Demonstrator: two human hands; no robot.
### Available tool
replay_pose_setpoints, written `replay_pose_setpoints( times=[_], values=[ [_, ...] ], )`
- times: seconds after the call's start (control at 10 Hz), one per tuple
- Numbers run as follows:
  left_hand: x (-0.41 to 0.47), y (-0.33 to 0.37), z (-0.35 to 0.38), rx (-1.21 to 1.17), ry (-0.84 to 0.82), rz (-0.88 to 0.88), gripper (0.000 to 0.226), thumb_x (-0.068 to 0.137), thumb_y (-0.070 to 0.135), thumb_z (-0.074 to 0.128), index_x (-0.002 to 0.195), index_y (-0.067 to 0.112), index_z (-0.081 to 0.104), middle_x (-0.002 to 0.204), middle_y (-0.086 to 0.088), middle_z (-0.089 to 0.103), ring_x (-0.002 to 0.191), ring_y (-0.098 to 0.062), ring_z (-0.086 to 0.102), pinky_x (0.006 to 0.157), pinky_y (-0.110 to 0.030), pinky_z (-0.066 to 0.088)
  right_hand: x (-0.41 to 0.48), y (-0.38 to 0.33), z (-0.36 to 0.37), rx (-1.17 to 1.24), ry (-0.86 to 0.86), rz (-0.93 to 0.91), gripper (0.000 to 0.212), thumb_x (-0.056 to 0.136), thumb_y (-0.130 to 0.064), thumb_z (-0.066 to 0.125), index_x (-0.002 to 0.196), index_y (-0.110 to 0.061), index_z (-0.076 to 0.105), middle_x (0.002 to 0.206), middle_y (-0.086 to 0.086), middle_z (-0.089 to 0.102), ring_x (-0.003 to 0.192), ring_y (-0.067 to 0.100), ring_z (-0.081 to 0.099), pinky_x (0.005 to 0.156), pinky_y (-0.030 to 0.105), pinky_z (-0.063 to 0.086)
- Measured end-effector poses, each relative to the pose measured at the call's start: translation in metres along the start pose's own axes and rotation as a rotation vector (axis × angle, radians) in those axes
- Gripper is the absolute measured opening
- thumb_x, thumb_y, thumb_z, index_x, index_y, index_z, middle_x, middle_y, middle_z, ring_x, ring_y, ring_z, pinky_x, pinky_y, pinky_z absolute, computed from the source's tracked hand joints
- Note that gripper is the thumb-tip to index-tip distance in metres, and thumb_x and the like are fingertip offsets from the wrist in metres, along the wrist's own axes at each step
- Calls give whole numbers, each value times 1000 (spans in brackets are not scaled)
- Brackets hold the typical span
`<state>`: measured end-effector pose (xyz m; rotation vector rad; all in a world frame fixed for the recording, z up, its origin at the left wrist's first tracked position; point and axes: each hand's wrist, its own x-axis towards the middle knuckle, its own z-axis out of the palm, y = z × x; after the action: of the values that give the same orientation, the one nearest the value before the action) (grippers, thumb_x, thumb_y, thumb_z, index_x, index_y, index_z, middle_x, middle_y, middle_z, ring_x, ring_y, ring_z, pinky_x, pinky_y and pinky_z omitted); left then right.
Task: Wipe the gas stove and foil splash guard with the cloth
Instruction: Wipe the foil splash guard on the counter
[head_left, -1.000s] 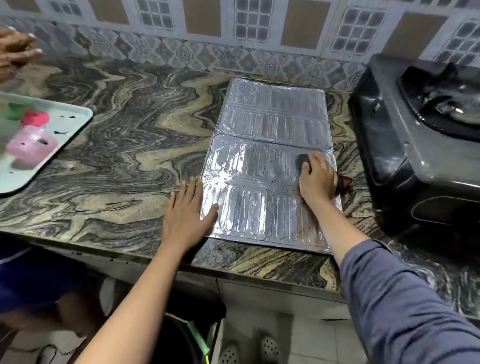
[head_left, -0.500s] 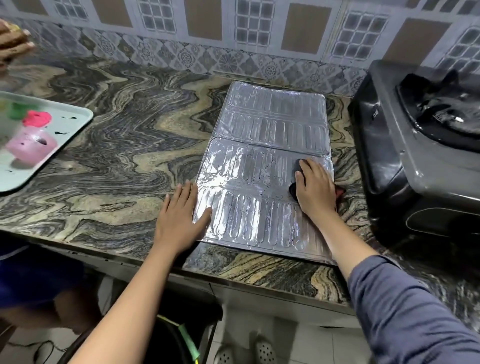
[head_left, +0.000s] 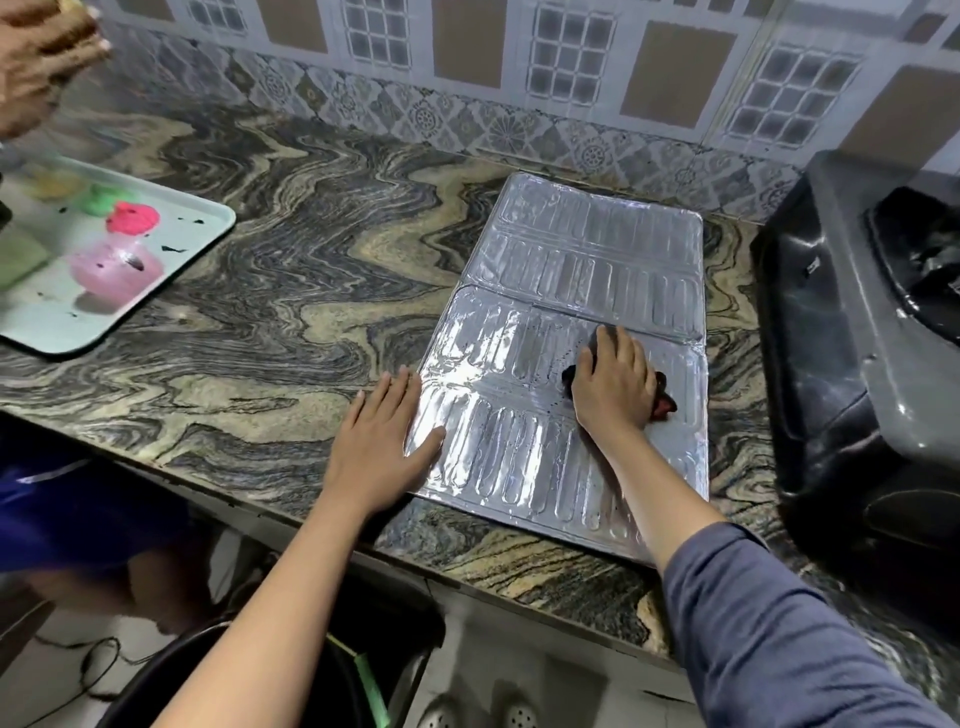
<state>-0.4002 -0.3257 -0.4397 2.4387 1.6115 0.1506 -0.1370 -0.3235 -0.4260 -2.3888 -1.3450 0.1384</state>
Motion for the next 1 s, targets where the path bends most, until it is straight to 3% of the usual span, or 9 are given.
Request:
replay_pose_setpoints(
  times=[0.1, 0.4, 0.6, 0.7, 1.0],
  values=[
    [-1, 1, -2, -42, 26, 1, 80, 83, 71, 10, 149, 28, -7, 155, 11, -11, 144, -6, -10, 117, -30, -6, 4, -11, 5, 15, 8, -38, 48, 98, -37, 30, 141, -18, 34, 154, 2, 25, 142, 20, 19, 116, 39, 11],
    [-2, 2, -3, -61, 32, -9, 80, 81, 71, 9, 148, 29, -6, 157, 12, -8, 142, -2, -11, 116, -28, -7, 12, -42, 16, 29, -69, -119, 49, 98, -38, 30, 142, -20, 31, 155, 0, 22, 143, 19, 16, 115, 39, 10],
    [2, 2, -18, -262, -34, -55, 90, 72, 74, 31, 149, 28, 17, 158, 12, 11, 146, -8, 8, 117, -30, -1, 15, -50, 17, 34, -122, -167, 49, 98, -39, 26, 144, -21, 27, 156, 1, 20, 144, 20, 14, 116, 40, 10],
    [-1, 7, -22, -199, -25, -74, 77, 87, 60, 43, 149, 26, 14, 158, 8, 9, 146, -9, 4, 117, -33, -5, 15, -50, 16, 35, -131, -170, 49, 98, -38, 26, 144, -20, 27, 156, 1, 20, 144, 20, 14, 116, 40, 10],
    [-18, 9, -5, -53, 9, -109, 73, 85, 65, 4, 149, 30, -6, 147, 14, -19, 136, 0, -19, 113, -30, -14, 11, -72, 27, 58, -90, -165, 50, 97, -34, 30, 144, -17, 28, 155, 2, 21, 143, 21, 16, 116, 40, 12]
  ],
)
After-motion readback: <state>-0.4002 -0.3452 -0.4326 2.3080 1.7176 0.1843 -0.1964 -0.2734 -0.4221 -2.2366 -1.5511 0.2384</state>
